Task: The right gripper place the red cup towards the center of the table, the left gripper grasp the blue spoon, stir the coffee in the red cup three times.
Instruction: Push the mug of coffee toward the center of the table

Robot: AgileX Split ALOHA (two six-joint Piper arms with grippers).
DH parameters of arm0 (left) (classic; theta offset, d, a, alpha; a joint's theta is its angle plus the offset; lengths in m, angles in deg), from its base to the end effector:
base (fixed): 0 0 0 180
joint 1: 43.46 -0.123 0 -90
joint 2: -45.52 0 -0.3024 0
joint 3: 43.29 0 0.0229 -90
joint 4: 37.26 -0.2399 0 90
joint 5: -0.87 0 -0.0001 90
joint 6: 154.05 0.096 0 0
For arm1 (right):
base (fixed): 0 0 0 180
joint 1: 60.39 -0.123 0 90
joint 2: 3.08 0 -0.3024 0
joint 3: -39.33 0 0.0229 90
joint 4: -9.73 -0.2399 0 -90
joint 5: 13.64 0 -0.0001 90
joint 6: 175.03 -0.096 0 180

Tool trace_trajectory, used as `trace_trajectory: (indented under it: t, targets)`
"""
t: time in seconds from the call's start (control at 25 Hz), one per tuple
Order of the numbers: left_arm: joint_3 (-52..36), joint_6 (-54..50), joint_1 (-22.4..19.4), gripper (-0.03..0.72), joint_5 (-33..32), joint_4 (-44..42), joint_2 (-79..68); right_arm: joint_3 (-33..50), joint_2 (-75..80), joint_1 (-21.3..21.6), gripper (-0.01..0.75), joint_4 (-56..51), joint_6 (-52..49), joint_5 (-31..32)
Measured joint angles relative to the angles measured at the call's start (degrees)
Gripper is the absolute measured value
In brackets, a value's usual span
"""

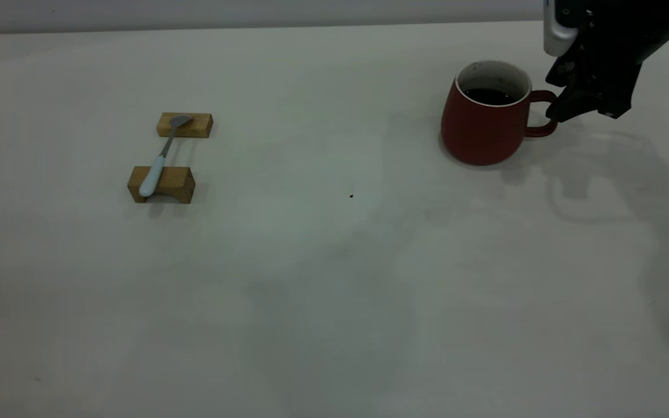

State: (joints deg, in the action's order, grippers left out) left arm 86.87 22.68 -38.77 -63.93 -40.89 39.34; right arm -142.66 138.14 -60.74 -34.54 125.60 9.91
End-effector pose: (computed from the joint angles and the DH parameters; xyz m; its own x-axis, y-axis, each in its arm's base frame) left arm -0.0317 0.0081 0.2595 -0.5107 0.0118 -0.8597 0.0172 0.9998 0.0035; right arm 0.4462 0.0296 0.0611 -0.0629 -0.9426 -0.3280 -0.9227 0.1802 -0.3407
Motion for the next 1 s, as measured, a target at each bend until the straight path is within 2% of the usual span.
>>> trace_trajectory:
  t: [0.24, 0.44, 1.0]
  targets:
    - [0.0, 0.0, 0.0, 0.572, 0.0, 0.0, 0.0, -2.7, 3.4, -0.1, 0.510, -4.4, 1.3, -0.1]
    - [0.0, 0.0, 0.0, 0.572, 0.0, 0.0, 0.0, -2.8, 4.2, -1.8, 0.510, -5.0, 1.3, -0.1]
    - [0.0, 0.0, 0.0, 0.572, 0.0, 0.0, 0.0, -3.2, 4.2, -12.9, 0.510, -7.9, 1.4, -0.4]
